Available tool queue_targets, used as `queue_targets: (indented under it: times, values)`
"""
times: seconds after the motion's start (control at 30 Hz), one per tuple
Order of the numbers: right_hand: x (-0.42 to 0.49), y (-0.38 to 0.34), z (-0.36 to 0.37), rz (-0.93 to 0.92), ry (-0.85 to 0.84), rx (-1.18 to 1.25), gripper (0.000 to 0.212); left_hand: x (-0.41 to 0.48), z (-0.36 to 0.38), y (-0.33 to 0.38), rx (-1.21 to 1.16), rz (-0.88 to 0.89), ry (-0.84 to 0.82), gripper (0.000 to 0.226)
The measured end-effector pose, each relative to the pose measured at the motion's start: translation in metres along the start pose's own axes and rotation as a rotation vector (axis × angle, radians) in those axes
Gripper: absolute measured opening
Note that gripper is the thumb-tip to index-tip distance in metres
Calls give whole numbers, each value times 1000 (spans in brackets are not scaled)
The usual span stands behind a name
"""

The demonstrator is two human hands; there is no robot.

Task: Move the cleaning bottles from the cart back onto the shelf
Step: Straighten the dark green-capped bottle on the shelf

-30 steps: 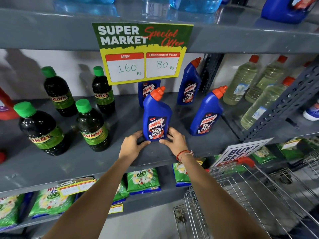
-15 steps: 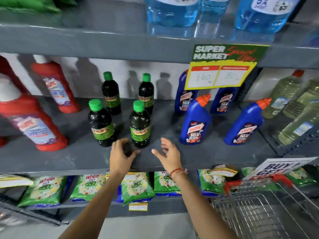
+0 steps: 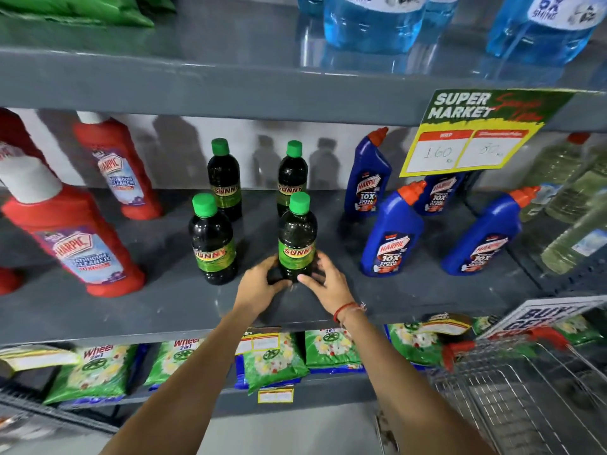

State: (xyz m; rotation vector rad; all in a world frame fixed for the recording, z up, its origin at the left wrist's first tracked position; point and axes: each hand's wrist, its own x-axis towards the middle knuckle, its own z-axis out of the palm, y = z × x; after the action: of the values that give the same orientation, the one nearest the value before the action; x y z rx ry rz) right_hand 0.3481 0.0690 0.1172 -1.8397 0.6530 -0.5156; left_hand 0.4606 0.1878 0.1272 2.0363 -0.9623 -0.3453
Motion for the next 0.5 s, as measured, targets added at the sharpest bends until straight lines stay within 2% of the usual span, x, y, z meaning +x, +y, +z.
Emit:
queue_targets:
  times: [0.37,0.43,0.5]
  values:
    - [-7,-3,0,55,1,91,64,-1,4,-1,11,-28,-2,59]
    - [-11,-3,3,57,58,109,62,-5,2,1,-11,-35,-27,62]
    - [-19,-3,7,62,213,141,51,-15,-2,4,-97,-54,-25,63]
